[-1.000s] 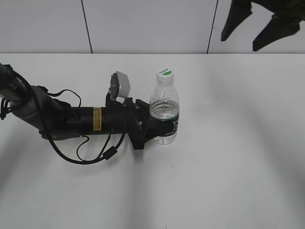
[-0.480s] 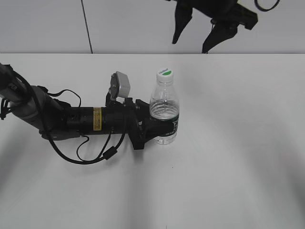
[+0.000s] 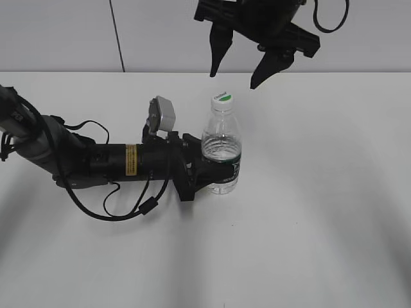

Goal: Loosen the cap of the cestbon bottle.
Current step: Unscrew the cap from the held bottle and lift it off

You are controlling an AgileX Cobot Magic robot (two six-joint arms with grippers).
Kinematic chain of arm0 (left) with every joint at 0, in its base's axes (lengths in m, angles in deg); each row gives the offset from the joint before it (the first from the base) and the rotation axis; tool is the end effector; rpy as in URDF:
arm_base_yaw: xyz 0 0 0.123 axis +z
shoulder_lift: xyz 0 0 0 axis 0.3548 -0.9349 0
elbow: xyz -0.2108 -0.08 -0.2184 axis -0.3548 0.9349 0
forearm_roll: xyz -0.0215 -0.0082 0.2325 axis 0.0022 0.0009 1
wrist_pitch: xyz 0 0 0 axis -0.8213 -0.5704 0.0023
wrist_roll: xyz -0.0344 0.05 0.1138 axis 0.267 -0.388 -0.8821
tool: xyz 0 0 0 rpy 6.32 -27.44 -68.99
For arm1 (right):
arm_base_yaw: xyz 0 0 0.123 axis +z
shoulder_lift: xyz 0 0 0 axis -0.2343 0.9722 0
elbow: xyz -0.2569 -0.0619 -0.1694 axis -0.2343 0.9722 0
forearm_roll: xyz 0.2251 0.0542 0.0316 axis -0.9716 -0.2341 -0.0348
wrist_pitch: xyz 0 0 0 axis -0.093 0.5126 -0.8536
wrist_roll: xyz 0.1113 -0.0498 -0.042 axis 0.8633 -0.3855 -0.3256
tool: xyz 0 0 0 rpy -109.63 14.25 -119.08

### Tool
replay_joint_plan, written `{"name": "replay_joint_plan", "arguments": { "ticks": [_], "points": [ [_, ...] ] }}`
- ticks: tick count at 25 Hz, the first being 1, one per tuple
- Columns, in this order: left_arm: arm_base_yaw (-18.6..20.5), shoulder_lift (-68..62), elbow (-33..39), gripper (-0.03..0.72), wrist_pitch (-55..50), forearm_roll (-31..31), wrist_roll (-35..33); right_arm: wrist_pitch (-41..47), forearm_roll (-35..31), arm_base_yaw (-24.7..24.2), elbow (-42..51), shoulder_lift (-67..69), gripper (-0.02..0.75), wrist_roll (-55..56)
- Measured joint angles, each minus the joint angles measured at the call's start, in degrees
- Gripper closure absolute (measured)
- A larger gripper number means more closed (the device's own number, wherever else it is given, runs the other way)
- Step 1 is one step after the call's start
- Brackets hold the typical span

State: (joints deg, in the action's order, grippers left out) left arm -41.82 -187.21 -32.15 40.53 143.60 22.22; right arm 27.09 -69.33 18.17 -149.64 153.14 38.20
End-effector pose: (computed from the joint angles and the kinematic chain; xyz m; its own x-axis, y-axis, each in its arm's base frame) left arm 0.3626 -0.2585 0.0868 -0.2175 0.1497 -0.9645 0.9668 0.1689 -0.1918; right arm 0.3574 0.2472 0.2910 -0.9808 -0.0001 -0.1948 -0.0621 0.9480 0.3121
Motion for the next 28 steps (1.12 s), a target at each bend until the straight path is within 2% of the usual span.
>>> {"name": "replay_joint_plan", "arguments": {
  "ticks": [13, 20, 28],
  "points": [
    [0.0, 0.0, 0.0, 0.307, 0.0, -0.12, 0.0, 0.0, -0.89, 2.03, -0.08, 3.66, 0.248, 0.17],
    [0.0, 0.0, 0.0, 0.307, 0.0, -0.12, 0.0, 0.0, -0.47, 2.03, -0.08, 4.03, 0.295, 0.17],
    [0.0, 0.0, 0.0, 0.307, 0.0, -0.12, 0.0, 0.05, -0.28, 2.03, -0.08, 4.2, 0.4, 0.17]
  ]
}}
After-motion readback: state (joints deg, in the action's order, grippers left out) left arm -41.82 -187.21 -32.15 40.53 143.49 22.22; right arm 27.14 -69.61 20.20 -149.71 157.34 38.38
